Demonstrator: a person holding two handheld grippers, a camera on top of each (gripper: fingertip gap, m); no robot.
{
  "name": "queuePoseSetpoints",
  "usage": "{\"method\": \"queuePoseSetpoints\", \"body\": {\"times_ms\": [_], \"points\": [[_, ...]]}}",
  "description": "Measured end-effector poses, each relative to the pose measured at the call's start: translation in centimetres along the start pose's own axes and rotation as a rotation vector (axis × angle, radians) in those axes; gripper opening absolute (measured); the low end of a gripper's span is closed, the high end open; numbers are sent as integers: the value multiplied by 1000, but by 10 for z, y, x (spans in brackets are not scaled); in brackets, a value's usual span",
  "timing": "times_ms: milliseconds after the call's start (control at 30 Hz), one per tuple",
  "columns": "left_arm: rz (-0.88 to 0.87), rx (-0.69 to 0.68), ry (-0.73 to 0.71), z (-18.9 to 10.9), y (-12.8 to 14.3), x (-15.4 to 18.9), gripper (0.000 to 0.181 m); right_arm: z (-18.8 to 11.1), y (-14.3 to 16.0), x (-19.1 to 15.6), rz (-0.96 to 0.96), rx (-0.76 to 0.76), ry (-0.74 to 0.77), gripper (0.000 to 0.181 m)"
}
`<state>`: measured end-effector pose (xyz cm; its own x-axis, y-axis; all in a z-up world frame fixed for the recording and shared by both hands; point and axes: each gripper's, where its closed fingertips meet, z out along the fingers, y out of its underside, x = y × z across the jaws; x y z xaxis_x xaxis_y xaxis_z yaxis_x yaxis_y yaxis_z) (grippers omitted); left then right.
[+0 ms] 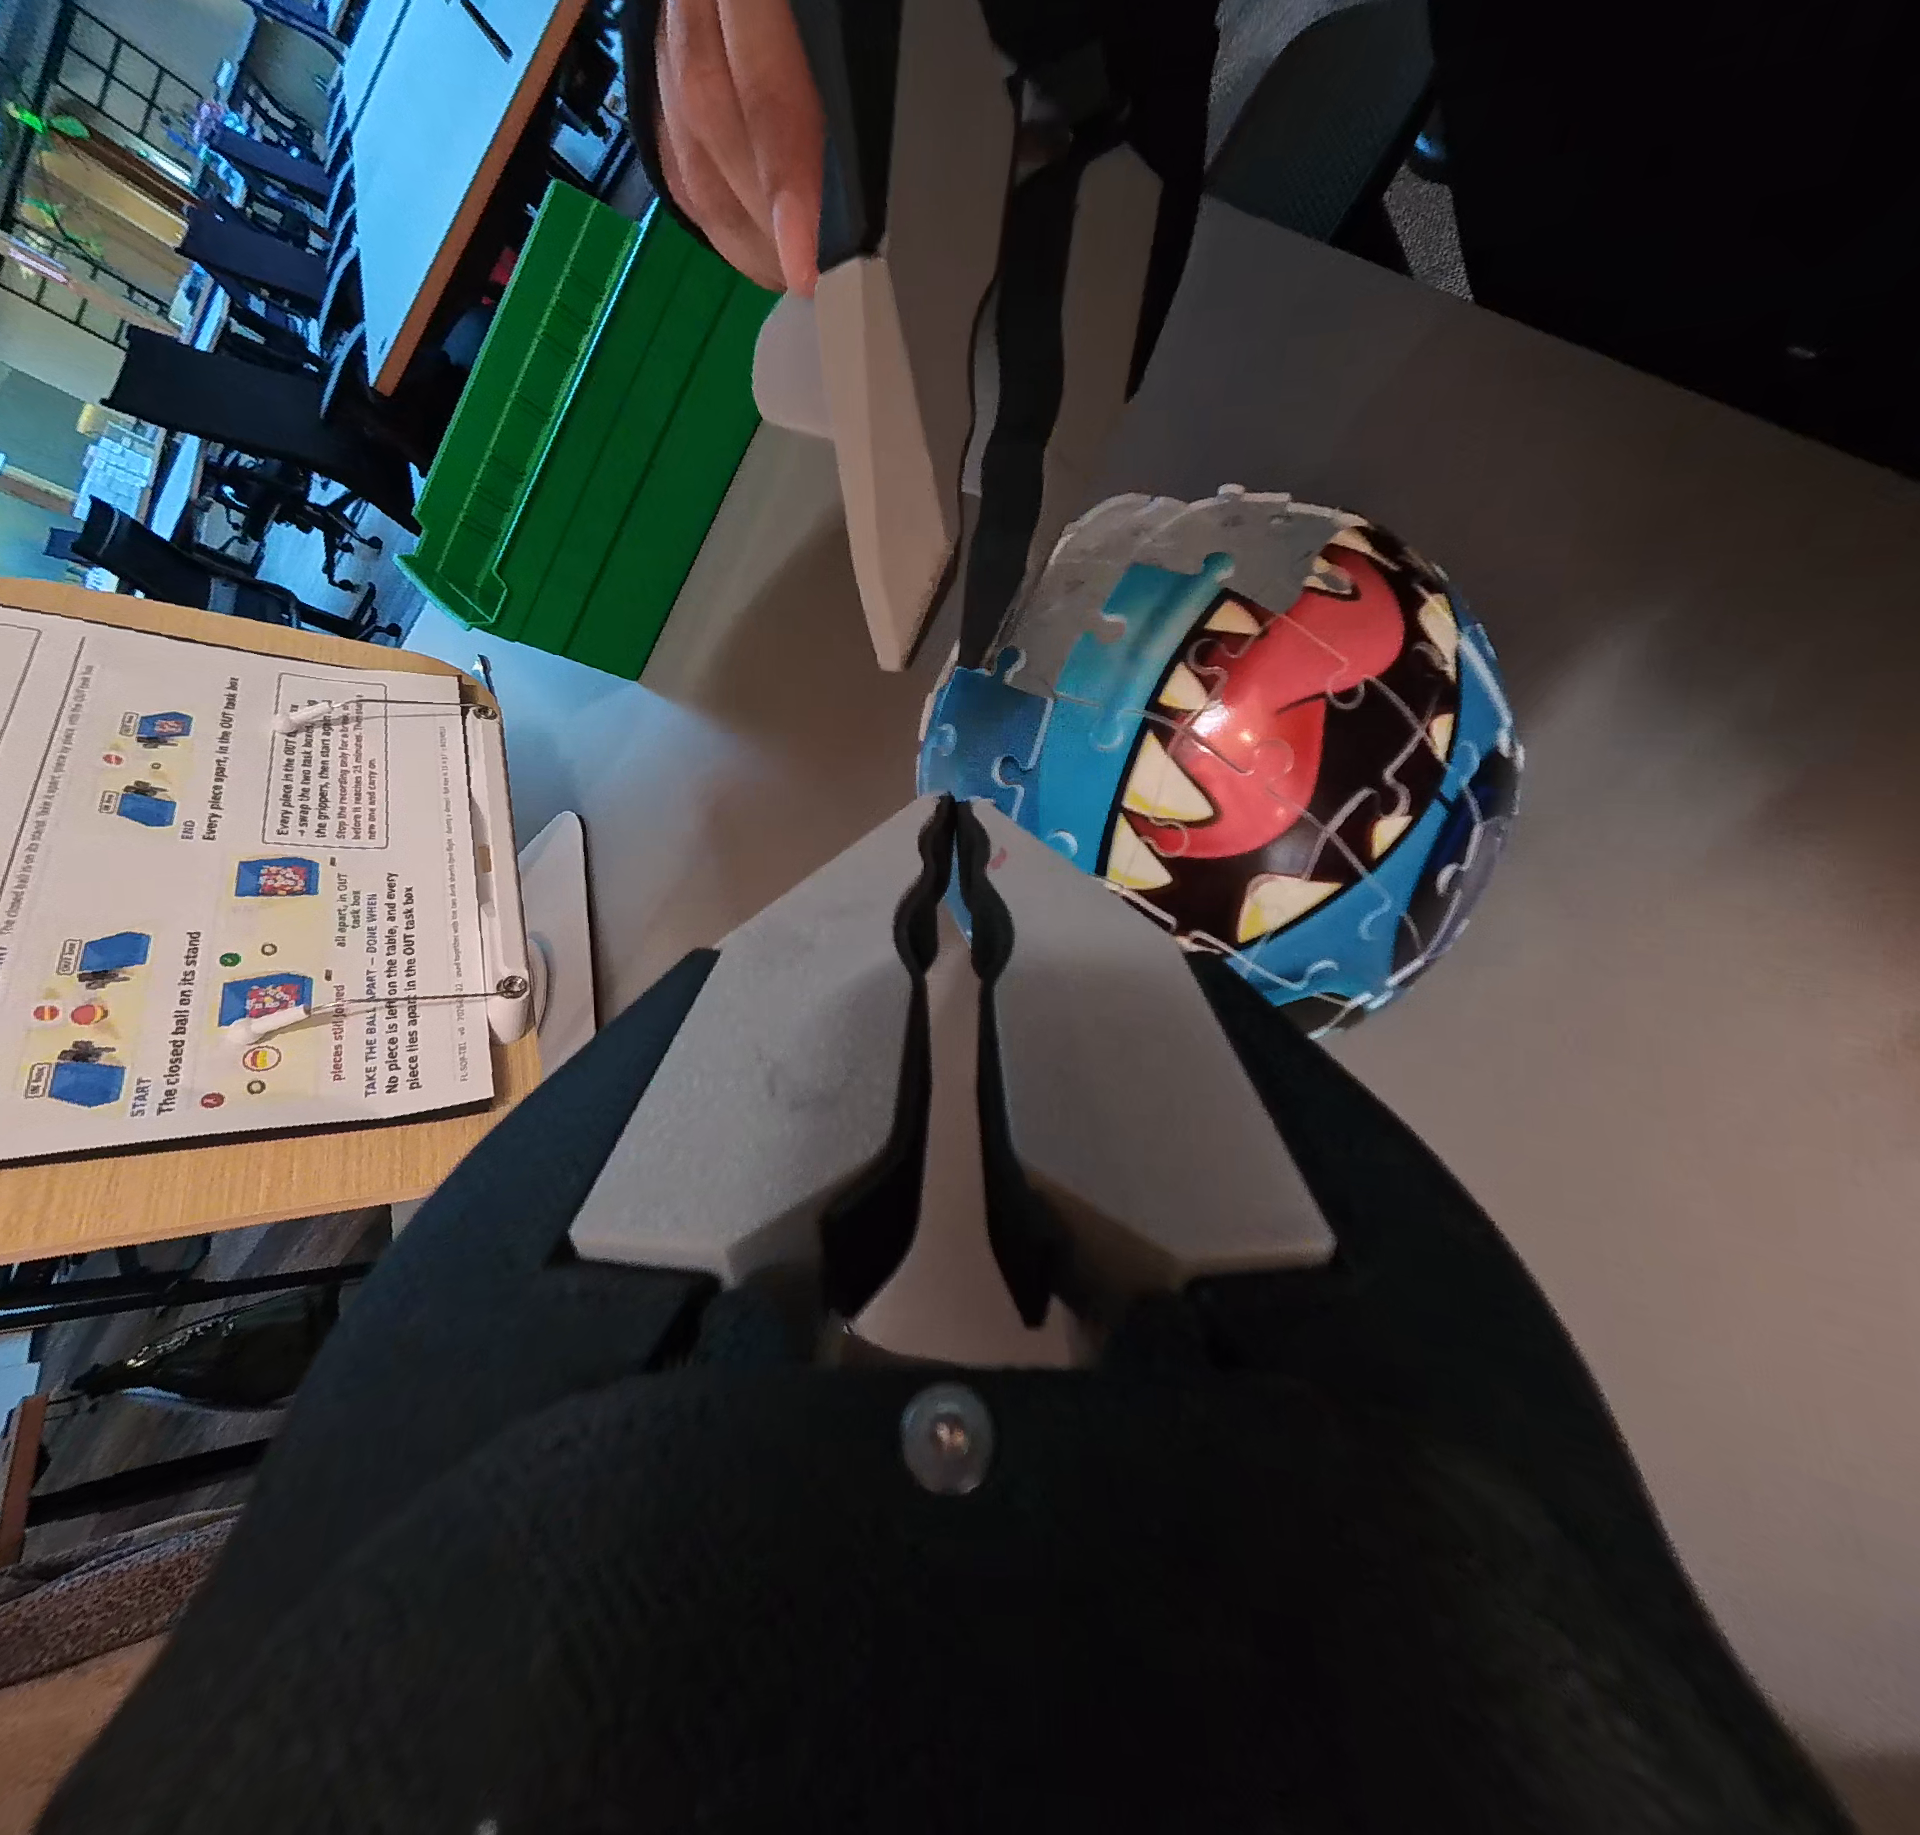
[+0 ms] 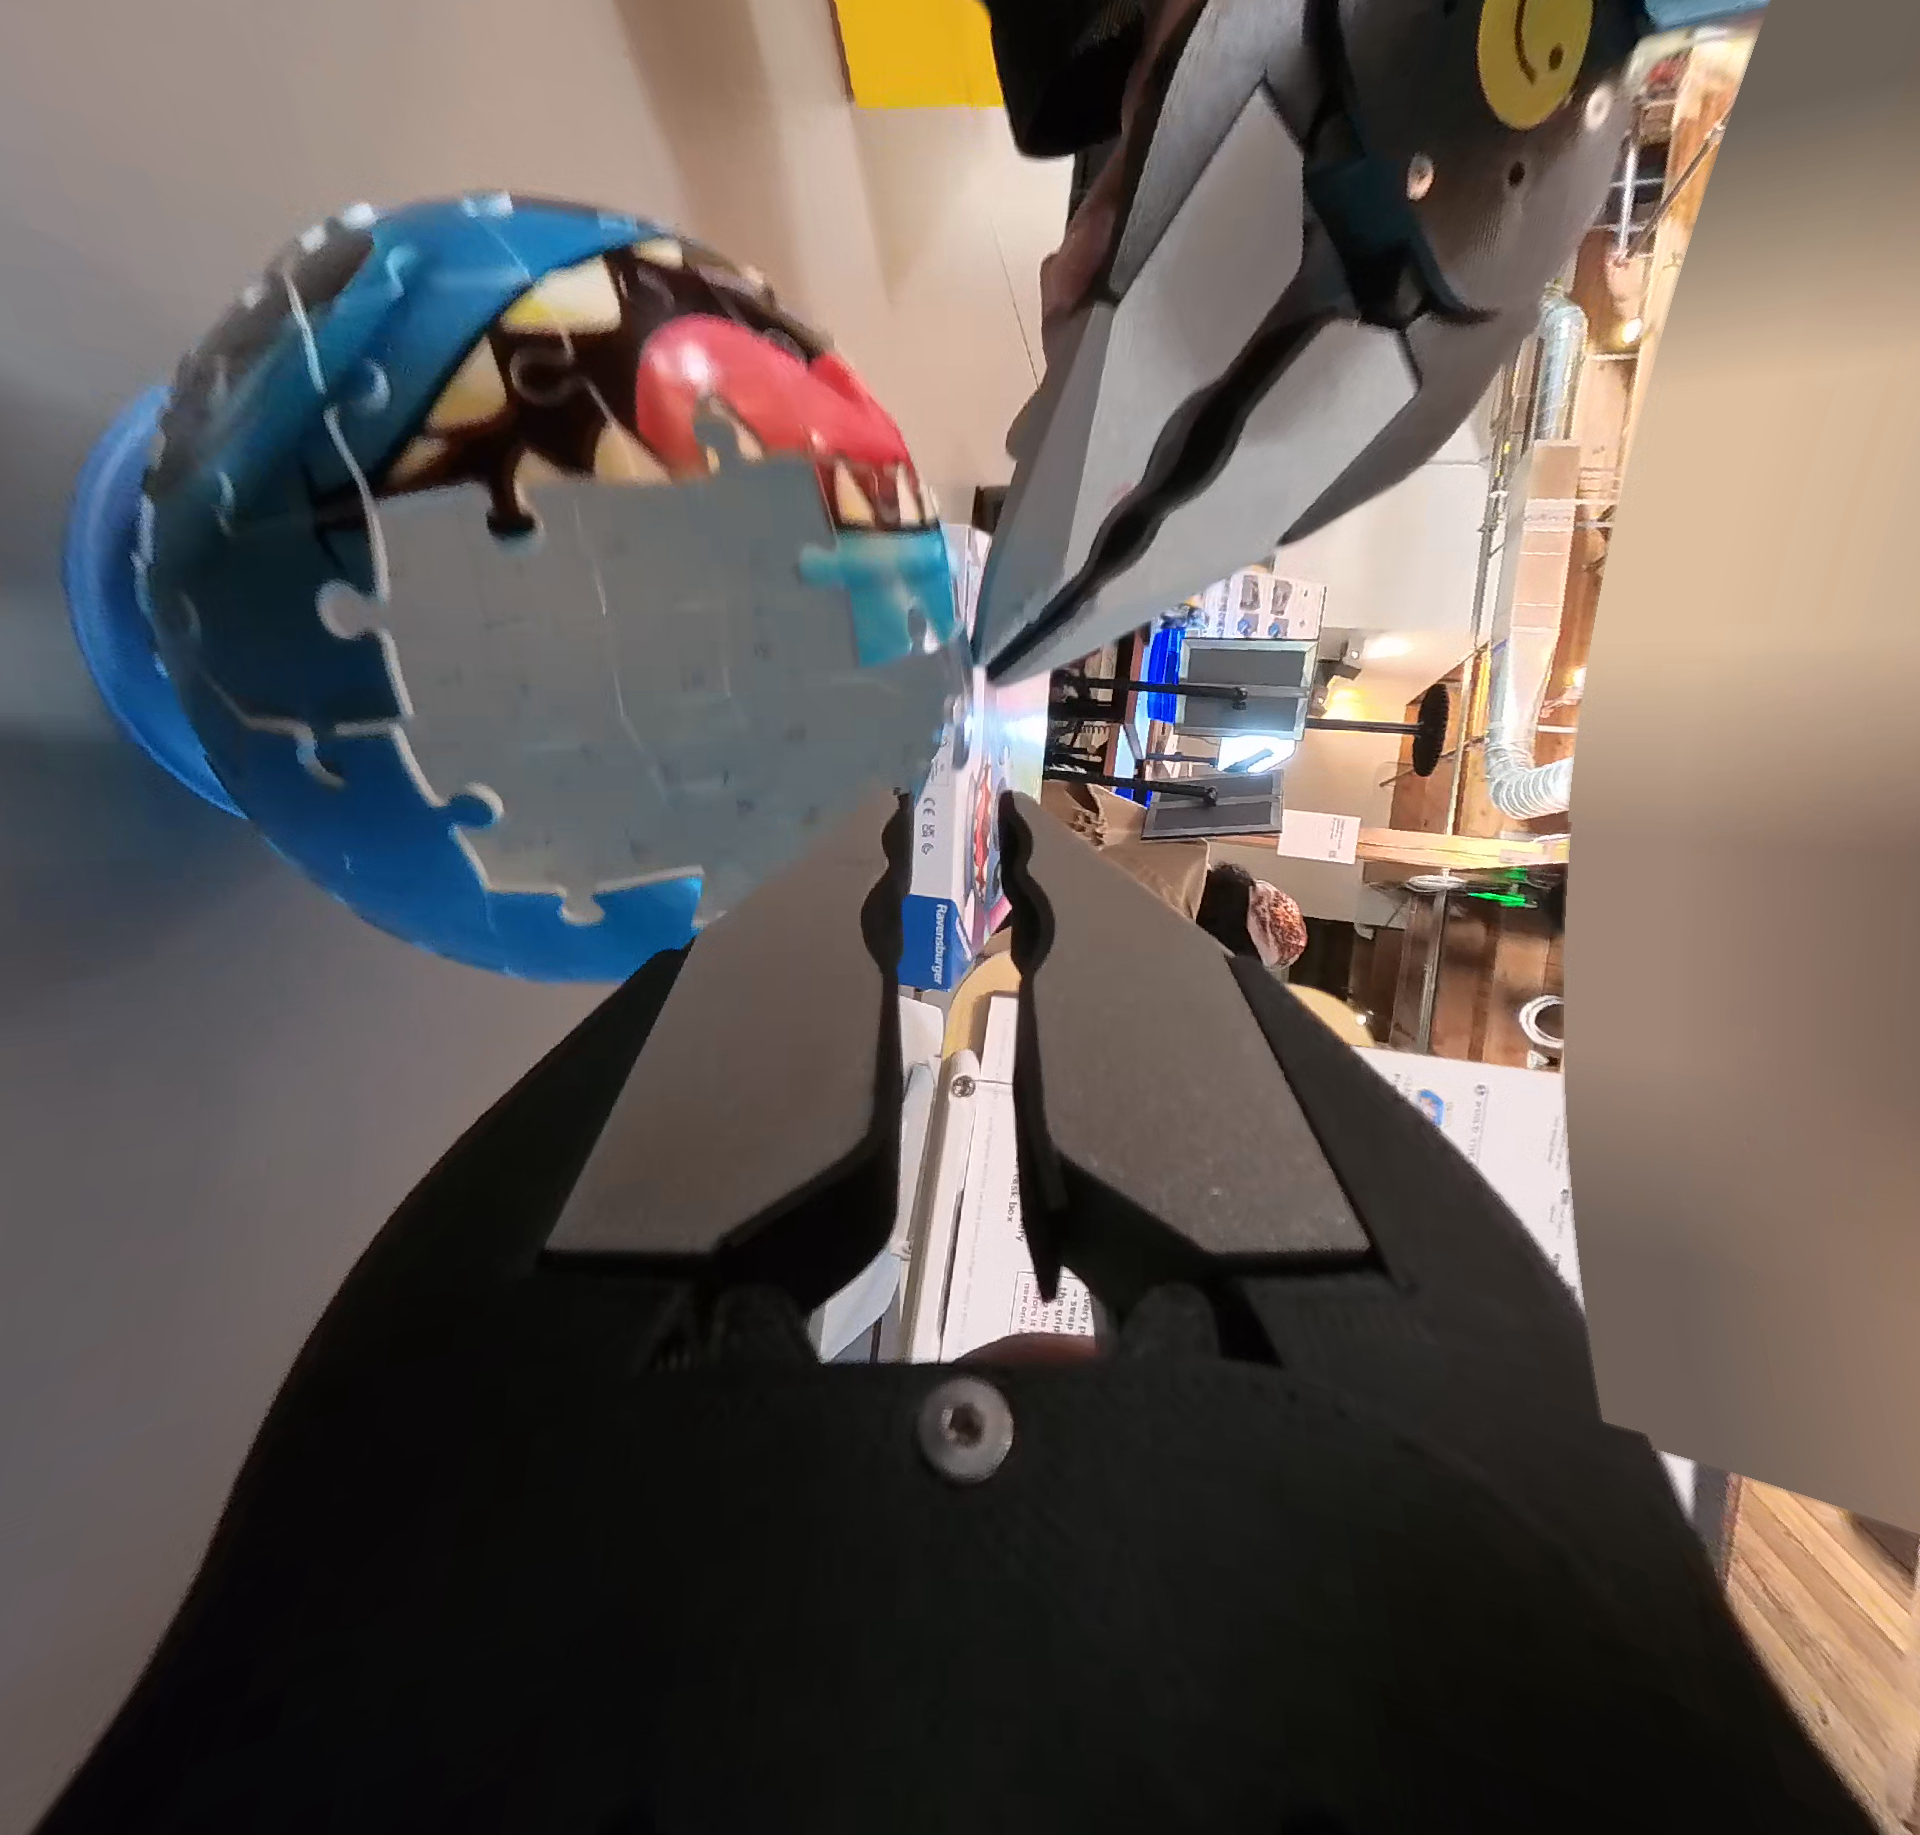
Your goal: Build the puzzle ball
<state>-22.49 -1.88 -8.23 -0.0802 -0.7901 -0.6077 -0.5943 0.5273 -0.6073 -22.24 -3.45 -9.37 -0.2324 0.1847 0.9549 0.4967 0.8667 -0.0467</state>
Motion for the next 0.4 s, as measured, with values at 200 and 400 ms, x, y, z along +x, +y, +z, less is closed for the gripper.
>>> {"method": "queuePoseSetpoints", "body": {"times_ms": [200,400], "points": [[-10,5,3,0,0,0,0,3,-1,-5,11,50,14,13],[-15,5,3,0,1,-1,0,-2,2,-3,36,117,56,17]]}}
